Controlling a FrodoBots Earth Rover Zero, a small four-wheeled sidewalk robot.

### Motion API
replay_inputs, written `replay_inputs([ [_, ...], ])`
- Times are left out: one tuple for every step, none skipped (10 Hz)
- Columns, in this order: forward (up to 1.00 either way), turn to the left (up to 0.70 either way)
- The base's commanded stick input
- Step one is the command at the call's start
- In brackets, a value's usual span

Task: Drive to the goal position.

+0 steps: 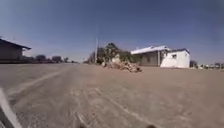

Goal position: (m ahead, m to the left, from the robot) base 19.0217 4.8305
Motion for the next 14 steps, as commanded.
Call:
replay_inputs([
  [0.7,0.0],
  [0.7,0.0],
  [0.7,0.0],
  [0.7,0.0],
  [0.7,0.0],
  [0.7,0.0],
  [0.7,0.0],
  [0.7,0.0],
  [0.7,0.0],
  [0.7,0.0],
  [0.7,0.0],
  [0.7,0.0],
  [0.7,0.0],
  [0.7,0.0],
])
